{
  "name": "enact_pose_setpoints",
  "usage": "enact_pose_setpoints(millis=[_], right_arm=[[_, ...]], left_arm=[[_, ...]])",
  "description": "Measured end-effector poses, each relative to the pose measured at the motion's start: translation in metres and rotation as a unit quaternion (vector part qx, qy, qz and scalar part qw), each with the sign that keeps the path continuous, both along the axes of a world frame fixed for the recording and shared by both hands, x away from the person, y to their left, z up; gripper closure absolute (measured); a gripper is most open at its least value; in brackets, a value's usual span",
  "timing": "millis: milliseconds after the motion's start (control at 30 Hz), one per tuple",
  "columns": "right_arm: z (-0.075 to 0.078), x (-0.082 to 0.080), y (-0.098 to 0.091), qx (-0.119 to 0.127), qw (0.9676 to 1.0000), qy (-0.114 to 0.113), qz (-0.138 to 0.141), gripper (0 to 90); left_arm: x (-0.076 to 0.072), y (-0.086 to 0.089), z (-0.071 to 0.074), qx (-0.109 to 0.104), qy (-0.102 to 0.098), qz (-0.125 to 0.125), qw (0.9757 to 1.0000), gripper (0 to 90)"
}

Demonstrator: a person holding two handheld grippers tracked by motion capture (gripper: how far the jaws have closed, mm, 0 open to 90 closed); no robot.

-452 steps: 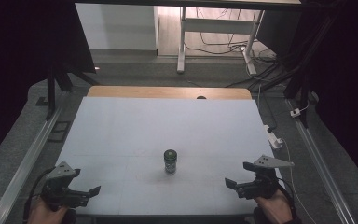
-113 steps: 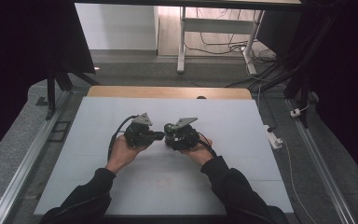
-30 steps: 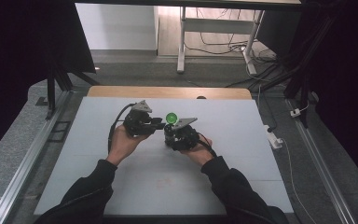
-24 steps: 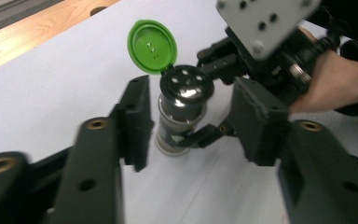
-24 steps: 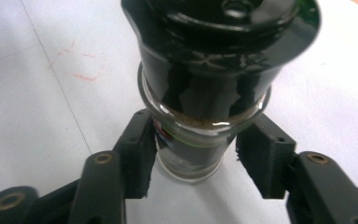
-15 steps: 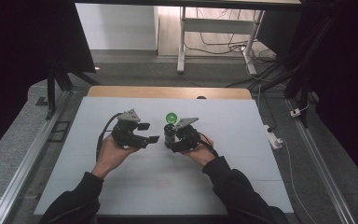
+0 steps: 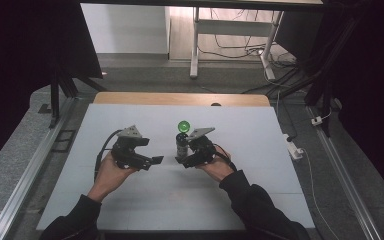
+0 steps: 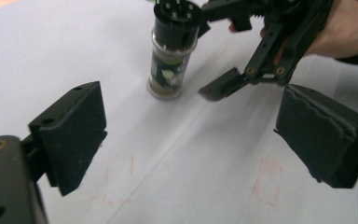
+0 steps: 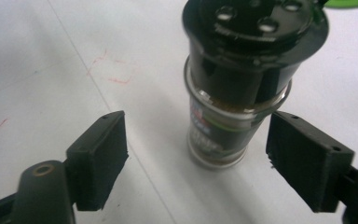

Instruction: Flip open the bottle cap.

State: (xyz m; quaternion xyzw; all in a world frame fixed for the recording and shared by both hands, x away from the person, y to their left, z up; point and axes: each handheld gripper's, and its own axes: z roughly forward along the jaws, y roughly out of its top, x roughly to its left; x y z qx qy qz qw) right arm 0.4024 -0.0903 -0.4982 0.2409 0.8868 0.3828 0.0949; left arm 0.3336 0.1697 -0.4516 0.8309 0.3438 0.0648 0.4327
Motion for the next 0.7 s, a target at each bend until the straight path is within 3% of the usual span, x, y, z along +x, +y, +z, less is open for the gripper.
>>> enact_pose_setpoints(millis=[133, 400, 700], right_arm=[[0.003, -0.005, -0.004, 0.002, 1.0000, 0.006, -0.001, 15.7], [0.015, -0.015, -0.018, 0.028, 0.9991, 0.030, -0.009, 9.7], [0.024, -0.039, -0.037, 0.030, 0.9985, 0.045, -0.008, 1.9]], left_arm=[[-0.006, 0.004, -0.002, -0.002, 0.005, 0.004, 1.0000, 4.8], [-0.021, 0.014, -0.006, 0.004, 0.006, 0.009, 0.9999, 0.1], [-0.042, 0.033, -0.007, -0.009, 0.004, 0.021, 0.9997, 0.0]])
